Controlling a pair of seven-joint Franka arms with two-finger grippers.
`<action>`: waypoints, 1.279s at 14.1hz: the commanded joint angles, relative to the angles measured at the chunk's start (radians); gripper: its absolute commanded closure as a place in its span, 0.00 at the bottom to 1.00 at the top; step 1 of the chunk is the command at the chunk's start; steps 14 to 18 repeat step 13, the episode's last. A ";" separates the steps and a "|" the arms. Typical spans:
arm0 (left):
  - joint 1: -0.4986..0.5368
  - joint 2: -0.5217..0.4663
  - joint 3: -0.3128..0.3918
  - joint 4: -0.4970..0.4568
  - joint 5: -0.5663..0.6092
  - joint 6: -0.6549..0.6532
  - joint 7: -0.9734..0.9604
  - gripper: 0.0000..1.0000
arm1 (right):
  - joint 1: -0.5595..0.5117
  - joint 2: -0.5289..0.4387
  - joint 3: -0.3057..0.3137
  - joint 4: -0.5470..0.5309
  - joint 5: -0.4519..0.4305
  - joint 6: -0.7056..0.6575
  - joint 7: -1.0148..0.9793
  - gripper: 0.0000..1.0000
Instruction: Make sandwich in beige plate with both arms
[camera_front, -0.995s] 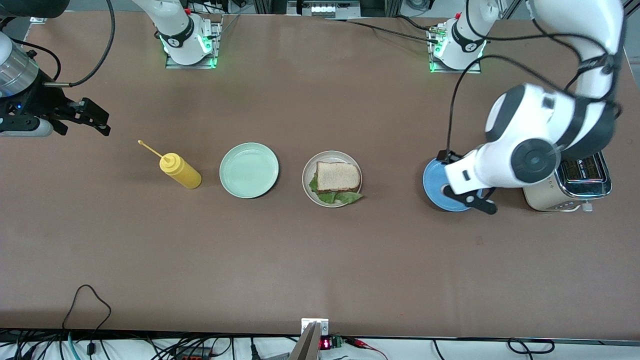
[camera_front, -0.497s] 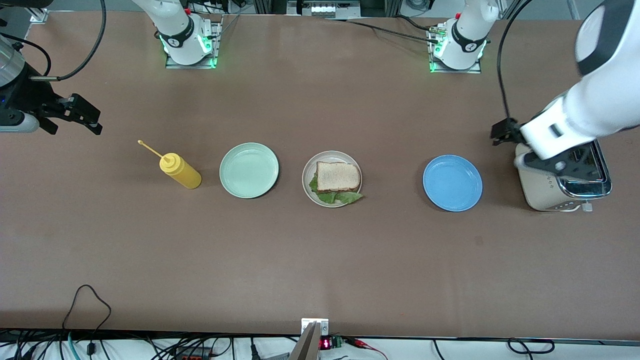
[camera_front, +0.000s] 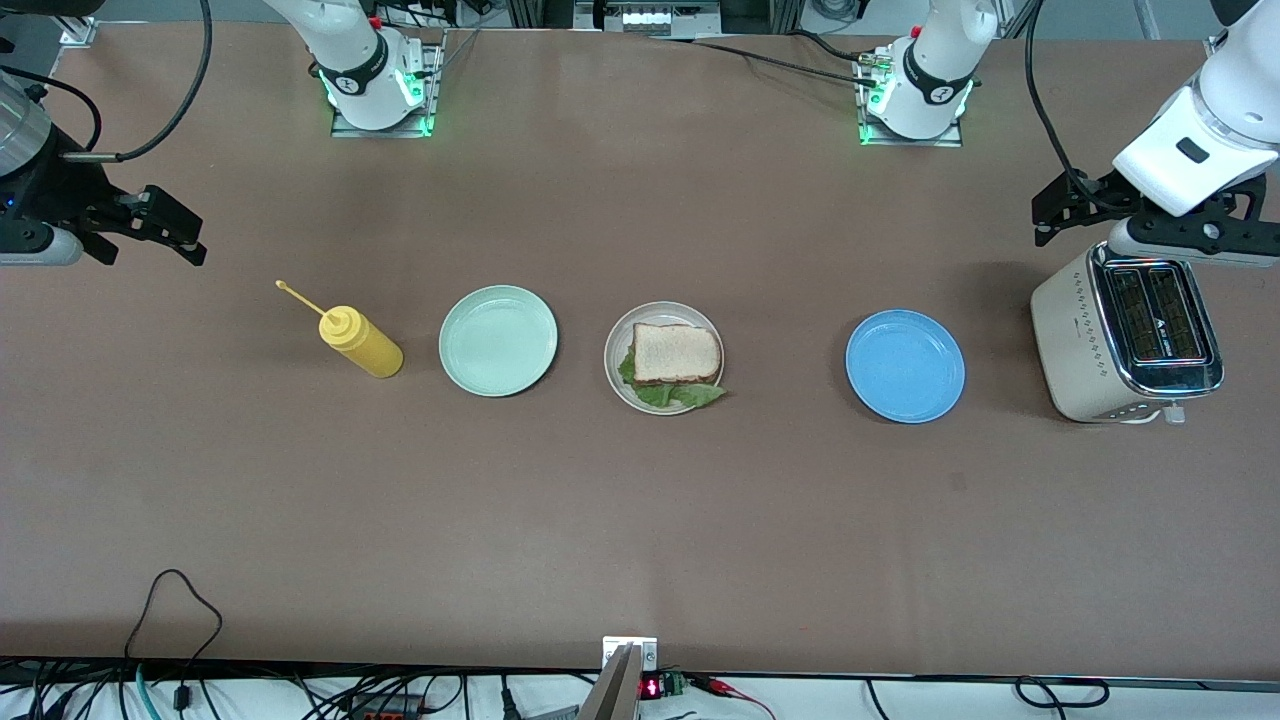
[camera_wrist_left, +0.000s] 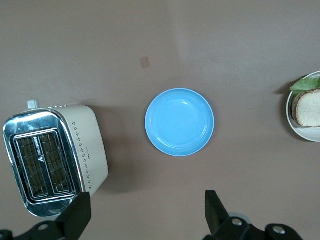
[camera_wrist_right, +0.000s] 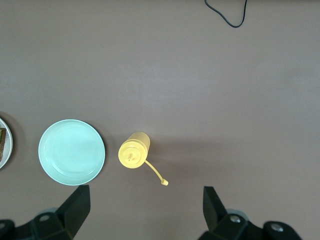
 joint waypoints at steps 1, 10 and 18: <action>-0.006 -0.014 0.009 -0.026 -0.019 0.021 -0.001 0.00 | -0.017 0.008 0.012 0.024 0.009 -0.022 -0.019 0.00; -0.005 -0.011 -0.022 -0.009 -0.013 -0.014 -0.072 0.00 | -0.018 0.011 0.011 0.027 0.010 -0.027 -0.019 0.00; -0.005 -0.009 -0.023 -0.008 -0.011 -0.013 -0.071 0.00 | -0.017 0.012 0.011 0.029 0.010 -0.025 -0.014 0.00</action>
